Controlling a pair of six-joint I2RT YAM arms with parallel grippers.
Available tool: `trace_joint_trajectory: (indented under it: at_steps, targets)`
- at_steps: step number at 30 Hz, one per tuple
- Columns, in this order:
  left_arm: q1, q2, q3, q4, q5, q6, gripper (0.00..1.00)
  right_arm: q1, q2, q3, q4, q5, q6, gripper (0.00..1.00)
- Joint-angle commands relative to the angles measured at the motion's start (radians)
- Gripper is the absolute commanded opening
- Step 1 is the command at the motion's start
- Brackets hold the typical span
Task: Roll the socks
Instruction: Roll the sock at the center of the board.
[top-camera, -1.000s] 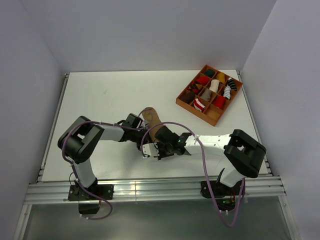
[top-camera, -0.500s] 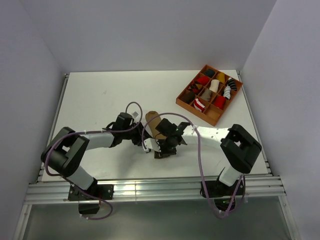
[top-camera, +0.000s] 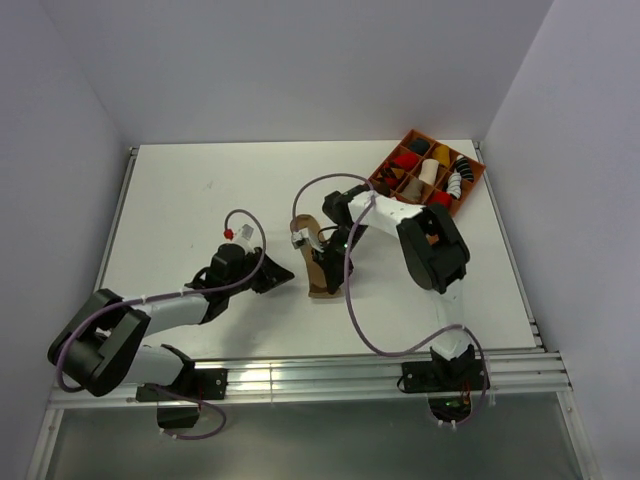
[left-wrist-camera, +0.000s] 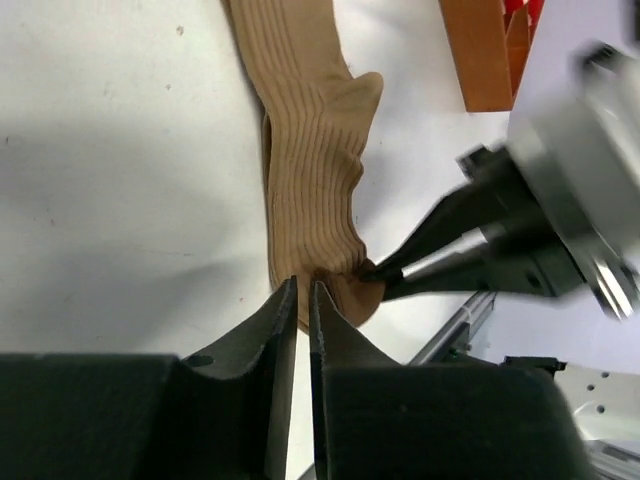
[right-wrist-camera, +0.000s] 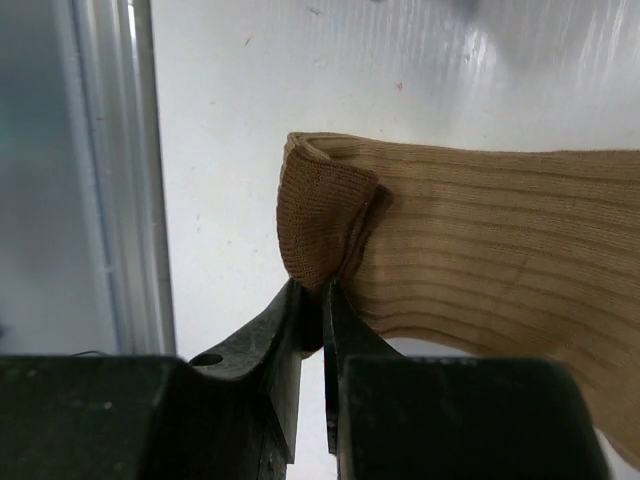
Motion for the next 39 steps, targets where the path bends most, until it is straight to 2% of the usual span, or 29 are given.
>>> trace_joint_trajectory:
  at_steps: [1,4,9,12,13,16,24,29,39]
  targets:
    - [-0.025,-0.063,-0.002,0.094,-0.082,0.098,0.15,-0.035,0.087,0.097,-0.260,-0.118,-0.075,0.10]
    - [-0.059,-0.085,0.030,0.068,-0.110,0.203,0.14,-0.047,0.164,0.154,-0.315,-0.125,-0.059,0.10]
    - [-0.103,-0.066,0.081,0.076,-0.067,0.346,0.17,-0.056,0.230,0.209,-0.329,-0.139,0.015,0.10]
    - [-0.131,-0.017,0.110,0.102,-0.036,0.413,0.23,-0.064,0.262,0.234,-0.327,-0.138,0.060,0.10]
    - [-0.135,0.016,0.116,0.116,-0.022,0.430,0.28,-0.064,0.268,0.237,-0.326,-0.131,0.064,0.10]
    - [-0.146,0.092,0.129,0.192,0.048,0.452,0.34,-0.070,0.297,0.249,-0.329,-0.139,0.083,0.09]
    - [-0.165,0.283,0.164,0.343,0.160,0.444,0.39,-0.098,0.332,0.254,-0.327,-0.157,0.100,0.09]
    - [-0.168,0.328,0.147,0.370,0.173,0.433,0.41,-0.112,0.343,0.260,-0.329,-0.164,0.113,0.09]
    - [-0.178,0.342,0.139,0.312,0.134,0.453,0.40,-0.135,0.369,0.287,-0.329,-0.177,0.156,0.08]
